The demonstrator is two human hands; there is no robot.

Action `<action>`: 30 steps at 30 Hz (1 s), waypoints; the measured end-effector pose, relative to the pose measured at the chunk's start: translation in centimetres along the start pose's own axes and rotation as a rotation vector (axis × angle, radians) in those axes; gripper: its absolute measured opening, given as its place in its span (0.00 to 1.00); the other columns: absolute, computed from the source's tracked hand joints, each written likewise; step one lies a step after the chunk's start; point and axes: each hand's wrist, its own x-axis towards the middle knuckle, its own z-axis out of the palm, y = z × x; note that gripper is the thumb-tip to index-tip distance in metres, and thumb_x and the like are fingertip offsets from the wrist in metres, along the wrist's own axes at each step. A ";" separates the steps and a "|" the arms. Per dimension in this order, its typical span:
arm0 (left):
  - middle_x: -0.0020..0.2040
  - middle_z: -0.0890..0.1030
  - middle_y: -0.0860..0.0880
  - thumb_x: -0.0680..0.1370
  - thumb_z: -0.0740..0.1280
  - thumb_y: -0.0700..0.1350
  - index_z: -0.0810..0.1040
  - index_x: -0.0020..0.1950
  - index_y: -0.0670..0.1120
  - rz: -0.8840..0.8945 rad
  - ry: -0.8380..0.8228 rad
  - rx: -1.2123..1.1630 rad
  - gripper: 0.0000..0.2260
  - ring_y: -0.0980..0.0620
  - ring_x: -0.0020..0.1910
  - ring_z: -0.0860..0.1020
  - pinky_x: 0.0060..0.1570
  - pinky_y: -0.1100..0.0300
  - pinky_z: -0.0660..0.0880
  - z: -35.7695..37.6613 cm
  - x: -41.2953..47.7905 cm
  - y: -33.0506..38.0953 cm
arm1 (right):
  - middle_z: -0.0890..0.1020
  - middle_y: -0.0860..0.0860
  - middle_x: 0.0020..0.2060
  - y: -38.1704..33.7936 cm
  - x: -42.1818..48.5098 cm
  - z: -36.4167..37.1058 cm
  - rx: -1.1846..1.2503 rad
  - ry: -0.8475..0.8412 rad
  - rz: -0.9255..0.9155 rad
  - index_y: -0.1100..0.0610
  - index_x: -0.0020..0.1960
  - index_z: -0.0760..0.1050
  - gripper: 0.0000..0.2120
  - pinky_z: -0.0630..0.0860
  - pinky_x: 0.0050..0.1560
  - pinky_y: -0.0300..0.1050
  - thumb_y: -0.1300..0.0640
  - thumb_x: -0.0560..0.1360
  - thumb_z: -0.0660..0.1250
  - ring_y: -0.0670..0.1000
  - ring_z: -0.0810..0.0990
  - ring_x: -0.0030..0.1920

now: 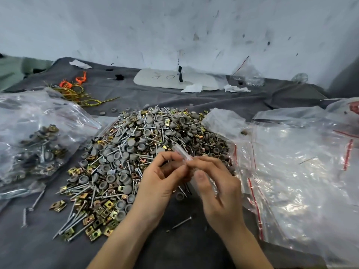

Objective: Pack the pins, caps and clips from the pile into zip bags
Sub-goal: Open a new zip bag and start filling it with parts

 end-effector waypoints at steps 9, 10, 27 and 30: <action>0.39 0.81 0.44 0.66 0.69 0.36 0.73 0.53 0.40 -0.007 -0.050 -0.025 0.17 0.50 0.40 0.80 0.42 0.61 0.80 -0.1 0.0 0.8 | 0.79 0.47 0.46 -0.4 0.5 -0.1 0.021 -0.022 0.029 0.52 0.51 0.75 0.09 0.74 0.49 0.39 0.52 0.72 0.68 0.48 0.79 0.49; 0.40 0.81 0.42 0.66 0.69 0.35 0.74 0.55 0.40 -0.036 -0.065 -0.066 0.18 0.49 0.40 0.81 0.42 0.61 0.80 -0.1 0.0 0.9 | 0.79 0.46 0.45 -0.5 0.5 -0.1 0.025 -0.019 0.050 0.51 0.50 0.76 0.09 0.74 0.49 0.37 0.52 0.71 0.68 0.48 0.79 0.48; 0.31 0.75 0.52 0.74 0.66 0.45 0.76 0.40 0.42 0.110 -0.250 0.461 0.07 0.58 0.31 0.72 0.34 0.68 0.71 -1.5 -0.5 2.5 | 0.80 0.44 0.41 -0.4 0.5 0.0 0.046 -0.057 0.169 0.57 0.35 0.79 0.03 0.72 0.48 0.32 0.63 0.67 0.69 0.43 0.79 0.46; 0.31 0.75 0.53 0.79 0.68 0.44 0.75 0.39 0.43 0.147 -0.236 0.548 0.10 0.57 0.33 0.73 0.36 0.64 0.71 -1.5 -0.8 2.6 | 0.80 0.43 0.39 -0.4 0.7 -0.3 0.027 0.052 0.298 0.53 0.35 0.76 0.10 0.73 0.44 0.34 0.67 0.69 0.71 0.44 0.79 0.43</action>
